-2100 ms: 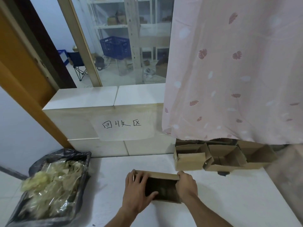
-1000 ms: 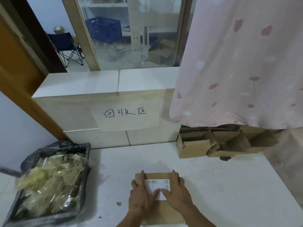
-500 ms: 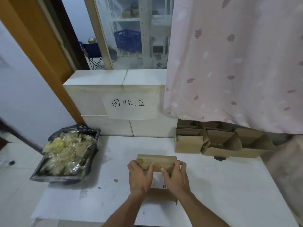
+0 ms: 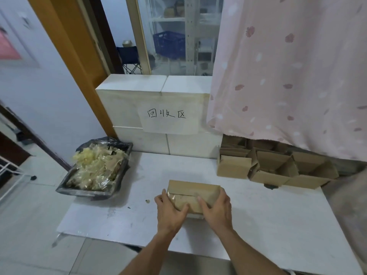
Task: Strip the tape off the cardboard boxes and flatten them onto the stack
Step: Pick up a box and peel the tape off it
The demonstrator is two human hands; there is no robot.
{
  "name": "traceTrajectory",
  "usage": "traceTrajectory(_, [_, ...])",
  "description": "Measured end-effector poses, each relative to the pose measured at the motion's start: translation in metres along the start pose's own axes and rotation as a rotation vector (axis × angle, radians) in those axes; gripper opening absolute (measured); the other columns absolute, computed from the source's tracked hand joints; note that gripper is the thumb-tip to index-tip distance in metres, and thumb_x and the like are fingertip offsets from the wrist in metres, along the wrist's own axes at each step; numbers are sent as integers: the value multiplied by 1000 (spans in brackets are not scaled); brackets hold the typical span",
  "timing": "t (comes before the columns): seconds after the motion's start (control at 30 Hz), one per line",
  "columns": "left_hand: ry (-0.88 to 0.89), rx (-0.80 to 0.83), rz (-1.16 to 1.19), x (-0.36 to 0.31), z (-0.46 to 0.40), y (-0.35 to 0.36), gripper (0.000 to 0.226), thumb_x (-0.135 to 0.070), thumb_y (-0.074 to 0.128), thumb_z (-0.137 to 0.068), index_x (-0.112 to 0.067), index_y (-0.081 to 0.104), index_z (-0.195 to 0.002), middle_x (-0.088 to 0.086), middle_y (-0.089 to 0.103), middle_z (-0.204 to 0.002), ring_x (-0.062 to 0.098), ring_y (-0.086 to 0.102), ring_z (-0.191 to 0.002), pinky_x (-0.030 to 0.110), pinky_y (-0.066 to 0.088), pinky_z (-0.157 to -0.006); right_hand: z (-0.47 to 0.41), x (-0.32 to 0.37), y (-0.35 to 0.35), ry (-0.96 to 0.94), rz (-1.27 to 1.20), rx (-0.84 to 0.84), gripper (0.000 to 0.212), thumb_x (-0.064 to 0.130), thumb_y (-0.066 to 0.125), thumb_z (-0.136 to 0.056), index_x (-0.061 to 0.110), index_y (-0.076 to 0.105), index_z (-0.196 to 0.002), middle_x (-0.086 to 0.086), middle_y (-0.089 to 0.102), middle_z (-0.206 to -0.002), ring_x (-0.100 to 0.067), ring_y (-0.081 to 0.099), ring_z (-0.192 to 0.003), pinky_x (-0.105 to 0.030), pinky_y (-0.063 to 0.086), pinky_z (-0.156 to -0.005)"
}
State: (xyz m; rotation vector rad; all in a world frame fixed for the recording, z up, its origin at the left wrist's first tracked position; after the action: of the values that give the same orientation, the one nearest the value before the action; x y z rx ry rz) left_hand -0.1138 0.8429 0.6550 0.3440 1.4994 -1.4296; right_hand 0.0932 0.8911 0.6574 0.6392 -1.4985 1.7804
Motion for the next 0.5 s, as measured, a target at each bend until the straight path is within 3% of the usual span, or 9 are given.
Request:
traceTrajectory(0.07, [-10,3,13,9,-2,-2,78,-52,76,-70,-22,38,-131,-5,29,-115,17,50,-106,36,53,-87,-2,-3,8,71,0,40,98,66,65,-79,18,19,-151,-12,46,-142,-33,39,-126,-43,39,-101])
traceTrajectory(0.2, [-132,-10,68,31,-7,-9,77,-64,72,-66,-27,37,-124,-6,44,-120,14,59,-97,40,53,-86,-4,-4,25,174,26,80,99,67,65,-79,19,17,-151,-11,48,-140,-34,38,-125,-42,38,-96])
traceTrajectory(0.3, [-148,10,26,39,-14,-15,87,-74,66,-65,-25,36,-131,-5,56,-124,17,62,-102,41,52,-89,-2,-18,32,375,-6,64,83,65,55,-85,10,35,-145,-15,55,-133,-37,43,-126,-40,42,-99])
traceTrajectory(0.37, [-104,14,-68,37,-18,-18,98,-78,60,-69,-22,28,-143,-1,53,-135,22,56,-117,42,49,-95,-3,-21,31,430,3,39,65,60,49,-91,6,53,-128,-16,61,-126,-36,52,-119,-38,46,-95])
traceTrajectory(0.43, [-10,-12,-257,29,-20,-22,104,-83,49,-73,-21,20,-151,6,42,-148,27,43,-134,46,40,-107,-4,-20,32,422,13,35,58,55,49,-94,6,56,-125,-15,62,-125,-35,55,-117,-36,46,-92])
traceTrajectory(0.5, [93,1,-465,20,-21,-19,108,-90,34,-73,-23,11,-154,12,23,-159,32,21,-147,49,20,-119,-4,-17,35,411,14,45,53,51,49,-95,8,54,-127,-13,62,-124,-34,57,-115,-37,48,-92])
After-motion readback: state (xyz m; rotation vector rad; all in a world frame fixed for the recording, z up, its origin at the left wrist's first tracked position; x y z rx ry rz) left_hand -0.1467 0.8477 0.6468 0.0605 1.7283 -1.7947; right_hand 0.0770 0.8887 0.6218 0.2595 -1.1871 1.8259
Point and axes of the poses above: each hand's wrist, its own z-axis away from the middle knuckle, its own y-axis out of the palm, x = y × z, the point moved 9 cm from there along -z, towards the middle knuckle
